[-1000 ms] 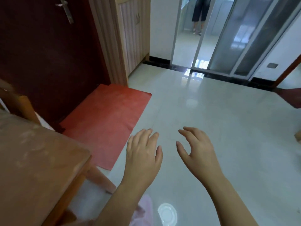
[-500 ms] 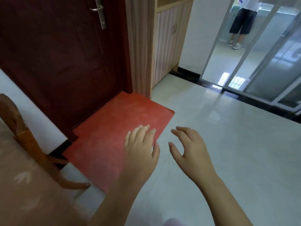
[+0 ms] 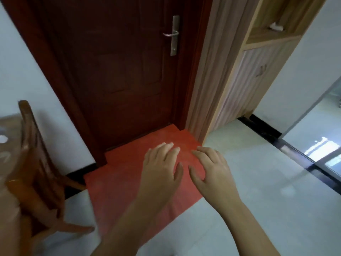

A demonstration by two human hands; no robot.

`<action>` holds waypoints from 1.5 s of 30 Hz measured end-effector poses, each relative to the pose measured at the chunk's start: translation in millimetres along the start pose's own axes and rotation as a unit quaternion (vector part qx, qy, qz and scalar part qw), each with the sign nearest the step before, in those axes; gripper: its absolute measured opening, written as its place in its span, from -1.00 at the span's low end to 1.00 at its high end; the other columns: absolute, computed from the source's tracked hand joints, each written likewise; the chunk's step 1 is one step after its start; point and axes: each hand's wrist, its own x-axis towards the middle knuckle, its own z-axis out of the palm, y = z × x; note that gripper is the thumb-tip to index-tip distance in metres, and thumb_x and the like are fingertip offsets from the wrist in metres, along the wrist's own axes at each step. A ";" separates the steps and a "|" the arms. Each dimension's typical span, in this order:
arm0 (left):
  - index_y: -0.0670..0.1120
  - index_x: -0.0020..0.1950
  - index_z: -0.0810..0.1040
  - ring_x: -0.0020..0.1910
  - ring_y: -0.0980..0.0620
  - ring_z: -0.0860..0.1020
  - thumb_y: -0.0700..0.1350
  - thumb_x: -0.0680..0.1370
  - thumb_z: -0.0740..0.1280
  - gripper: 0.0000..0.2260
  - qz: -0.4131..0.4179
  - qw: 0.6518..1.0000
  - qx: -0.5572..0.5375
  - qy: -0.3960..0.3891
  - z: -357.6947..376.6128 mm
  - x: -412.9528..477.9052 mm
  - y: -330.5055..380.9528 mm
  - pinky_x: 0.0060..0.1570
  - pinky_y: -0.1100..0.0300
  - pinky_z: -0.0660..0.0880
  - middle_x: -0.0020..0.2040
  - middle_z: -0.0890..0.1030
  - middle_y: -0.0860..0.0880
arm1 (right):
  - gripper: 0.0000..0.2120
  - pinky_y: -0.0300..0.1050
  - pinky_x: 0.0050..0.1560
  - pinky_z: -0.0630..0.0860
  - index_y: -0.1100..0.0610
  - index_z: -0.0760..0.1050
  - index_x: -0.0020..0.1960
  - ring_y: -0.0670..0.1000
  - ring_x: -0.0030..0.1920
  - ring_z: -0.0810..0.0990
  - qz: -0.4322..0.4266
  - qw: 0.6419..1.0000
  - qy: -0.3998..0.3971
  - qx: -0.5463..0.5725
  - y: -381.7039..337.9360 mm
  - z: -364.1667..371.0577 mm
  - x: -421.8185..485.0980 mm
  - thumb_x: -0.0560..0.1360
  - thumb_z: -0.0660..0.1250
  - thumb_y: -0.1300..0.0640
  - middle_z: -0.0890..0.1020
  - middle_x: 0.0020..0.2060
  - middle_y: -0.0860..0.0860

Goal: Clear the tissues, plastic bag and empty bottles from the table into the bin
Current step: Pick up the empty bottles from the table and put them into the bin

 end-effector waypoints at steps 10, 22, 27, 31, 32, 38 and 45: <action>-0.15 0.15 0.55 0.15 -0.10 0.50 -0.01 0.45 0.17 -0.63 -0.170 0.981 0.065 0.064 -19.7 54.4 -109.4 0.15 -0.07 0.39 0.13 0.59 -0.12 | -0.61 0.23 0.11 0.46 0.15 0.55 0.11 0.14 0.12 0.53 -0.130 0.985 -0.068 0.090 -37.7 96.9 138.0 0.41 0.18 -0.04 0.60 0.08 0.09; -0.19 0.15 0.54 0.11 -0.17 0.53 -0.03 0.46 0.16 -0.63 -0.271 0.938 0.142 0.166 -106.5 125.0 -301.7 0.13 -0.09 0.42 0.12 0.59 -0.16 | -0.59 0.20 0.17 0.43 0.17 0.52 0.16 0.11 0.18 0.50 -0.288 0.939 -0.113 0.152 -204.1 228.7 295.3 0.43 0.17 -0.02 0.58 0.12 0.10; -0.20 0.12 0.56 0.08 -0.17 0.54 -0.04 0.44 0.15 -0.62 -0.347 0.896 0.184 0.208 -148.2 108.2 -367.9 0.09 -0.05 0.43 0.09 0.59 -0.17 | -0.63 0.07 0.13 0.45 0.18 0.53 0.12 0.10 0.12 0.52 -0.360 0.905 -0.130 0.185 -275.8 276.6 322.5 0.43 0.18 0.00 0.60 0.07 0.11; -0.19 0.12 0.55 0.09 -0.17 0.53 -0.03 0.43 0.14 -0.61 -0.418 0.856 0.205 0.226 -160.4 81.9 -400.9 0.09 -0.08 0.43 0.09 0.59 -0.17 | -0.66 -0.05 0.14 0.41 0.18 0.53 0.10 0.04 0.09 0.50 -0.407 0.871 -0.163 0.222 -313.1 311.0 324.5 0.42 0.20 0.03 0.60 0.03 0.08; -0.19 0.12 0.55 0.08 -0.18 0.53 -0.03 0.43 0.14 -0.61 -0.434 0.847 0.208 0.227 -161.3 77.2 -409.0 0.09 -0.08 0.43 0.09 0.59 -0.17 | -0.65 -0.06 0.15 0.40 0.18 0.53 0.10 0.03 0.09 0.50 -0.414 0.864 -0.172 0.229 -321.5 319.7 326.3 0.42 0.20 0.03 0.60 0.03 0.08; -0.20 0.07 0.58 0.03 -0.22 0.57 -0.02 0.41 0.15 -0.61 -0.524 0.793 0.229 0.208 -162.6 47.7 -466.1 0.04 -0.10 0.48 0.05 0.61 -0.19 | -0.62 -0.10 0.15 0.38 0.17 0.52 0.12 -0.01 0.11 0.46 -0.467 0.811 -0.241 0.259 -381.7 374.0 343.4 0.42 0.18 0.00 0.58 0.05 0.07; -0.17 0.18 0.52 0.08 -0.16 0.55 0.09 0.42 0.17 -0.53 -0.607 0.743 0.210 0.190 -159.3 44.5 -529.8 0.05 -0.02 0.47 0.10 0.59 -0.15 | -0.58 -0.22 0.14 0.28 0.17 0.50 0.16 -0.04 0.11 0.42 -0.520 0.756 -0.305 0.256 -444.1 435.8 379.6 0.42 0.13 -0.03 0.58 0.06 0.06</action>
